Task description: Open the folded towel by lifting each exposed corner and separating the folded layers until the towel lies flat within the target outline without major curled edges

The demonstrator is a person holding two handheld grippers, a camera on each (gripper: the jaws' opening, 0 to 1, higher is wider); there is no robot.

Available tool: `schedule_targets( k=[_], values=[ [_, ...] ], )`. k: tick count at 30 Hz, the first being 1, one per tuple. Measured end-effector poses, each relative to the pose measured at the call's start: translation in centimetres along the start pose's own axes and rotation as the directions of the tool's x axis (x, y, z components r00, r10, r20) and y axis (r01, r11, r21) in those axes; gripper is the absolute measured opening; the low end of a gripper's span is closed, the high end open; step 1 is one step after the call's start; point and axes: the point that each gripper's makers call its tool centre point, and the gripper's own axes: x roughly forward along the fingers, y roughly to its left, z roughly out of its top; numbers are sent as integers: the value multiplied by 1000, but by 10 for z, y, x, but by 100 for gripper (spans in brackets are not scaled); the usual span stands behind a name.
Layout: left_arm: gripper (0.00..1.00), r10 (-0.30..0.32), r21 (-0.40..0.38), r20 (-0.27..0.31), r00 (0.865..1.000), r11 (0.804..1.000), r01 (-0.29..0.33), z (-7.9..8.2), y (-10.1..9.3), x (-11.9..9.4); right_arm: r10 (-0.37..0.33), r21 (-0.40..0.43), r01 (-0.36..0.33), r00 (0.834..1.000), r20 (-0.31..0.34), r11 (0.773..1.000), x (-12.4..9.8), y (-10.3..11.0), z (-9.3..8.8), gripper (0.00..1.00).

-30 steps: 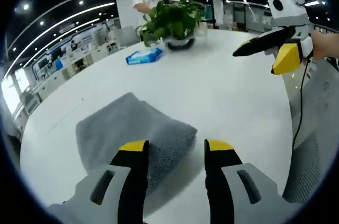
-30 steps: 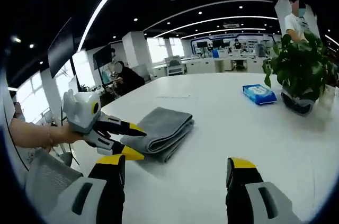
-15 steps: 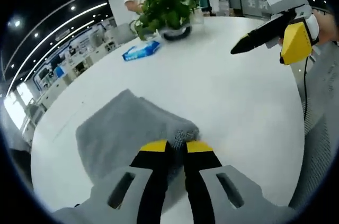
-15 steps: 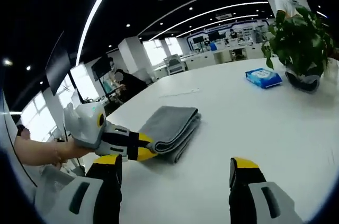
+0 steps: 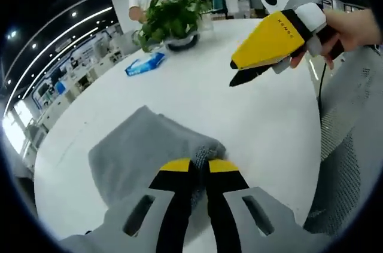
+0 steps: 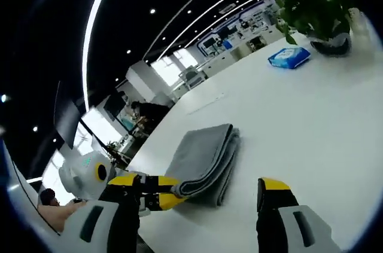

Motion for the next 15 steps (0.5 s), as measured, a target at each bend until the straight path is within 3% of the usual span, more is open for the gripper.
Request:
schedule_targets(
  k=[7,15],
  values=[
    [6,-19,-19,8,1000,1000,19,3,-20,-7,-8,41,10,999,-36,999,-3,-2,-18,77],
    [6,-25,-43,17,1000,999,26,6,-30,-10,11,87,-6,998,-61,996,-3,3,-23,69]
  ],
)
